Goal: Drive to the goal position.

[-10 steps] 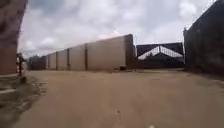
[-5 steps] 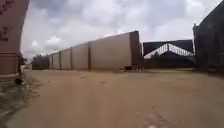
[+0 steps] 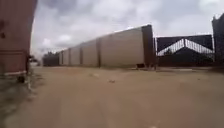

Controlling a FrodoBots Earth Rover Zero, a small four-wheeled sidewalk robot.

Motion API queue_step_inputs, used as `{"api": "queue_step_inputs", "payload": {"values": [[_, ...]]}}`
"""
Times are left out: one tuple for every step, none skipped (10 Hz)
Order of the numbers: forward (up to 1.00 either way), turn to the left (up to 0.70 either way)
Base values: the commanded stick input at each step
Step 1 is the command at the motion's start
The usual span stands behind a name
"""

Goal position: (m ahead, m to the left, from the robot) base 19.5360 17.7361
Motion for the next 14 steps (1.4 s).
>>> {"api": "queue_step_inputs", "payload": {"values": [[1.0,0.27],[1.0,0.27],[1.0,0.27],[1.0,0.27],[1.0,0.27],[1.0,0.27],[1.0,0.25],[1.0,0.05],[1.0,0.0],[1.0,0.0],[1.0,0.0],[1.0,0.0],[1.0,0.0],[1.0,0.0]]}}
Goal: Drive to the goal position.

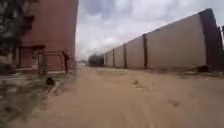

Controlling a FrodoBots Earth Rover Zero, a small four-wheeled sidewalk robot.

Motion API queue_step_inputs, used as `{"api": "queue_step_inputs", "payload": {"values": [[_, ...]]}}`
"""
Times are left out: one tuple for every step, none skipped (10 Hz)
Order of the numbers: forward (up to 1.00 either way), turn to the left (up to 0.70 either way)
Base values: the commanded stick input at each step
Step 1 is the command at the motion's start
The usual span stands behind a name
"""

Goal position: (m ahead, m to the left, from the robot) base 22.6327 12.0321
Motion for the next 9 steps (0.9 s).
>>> {"api": "queue_step_inputs", "payload": {"values": [[1.0,0.0],[1.0,0.0],[1.0,0.0],[1.0,0.0],[1.0,0.0],[1.0,0.21],[1.0,0.27],[1.0,0.27],[1.0,0.27]]}}
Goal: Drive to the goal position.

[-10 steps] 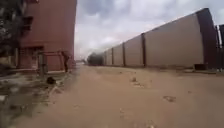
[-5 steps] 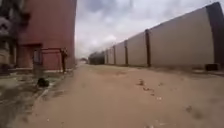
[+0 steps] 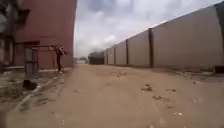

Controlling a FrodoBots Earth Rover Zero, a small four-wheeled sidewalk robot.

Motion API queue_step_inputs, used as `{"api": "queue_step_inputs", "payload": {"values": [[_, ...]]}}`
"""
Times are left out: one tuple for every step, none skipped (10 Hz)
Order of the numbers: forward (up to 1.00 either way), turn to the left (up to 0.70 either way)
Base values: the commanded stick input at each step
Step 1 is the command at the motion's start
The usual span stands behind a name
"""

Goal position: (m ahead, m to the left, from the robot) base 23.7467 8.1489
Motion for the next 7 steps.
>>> {"api": "queue_step_inputs", "payload": {"values": [[1.0,0.27],[1.0,0.27],[1.0,0.27],[1.0,0.27],[1.0,0.27],[1.0,0.27],[1.0,0.27]]}}
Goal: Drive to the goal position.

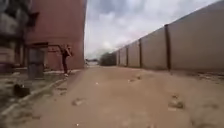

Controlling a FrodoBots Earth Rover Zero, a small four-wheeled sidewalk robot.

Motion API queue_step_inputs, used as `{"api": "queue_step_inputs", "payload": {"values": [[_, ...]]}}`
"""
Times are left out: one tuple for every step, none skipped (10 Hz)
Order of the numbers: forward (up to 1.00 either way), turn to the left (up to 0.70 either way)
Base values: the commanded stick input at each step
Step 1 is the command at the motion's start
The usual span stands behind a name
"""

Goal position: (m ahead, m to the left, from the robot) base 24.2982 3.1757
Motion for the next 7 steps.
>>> {"api": "queue_step_inputs", "payload": {"values": [[1.0,0.27],[1.0,0.07],[1.0,0.0],[1.0,0.0],[1.0,0.0],[1.0,0.0],[1.0,0.0]]}}
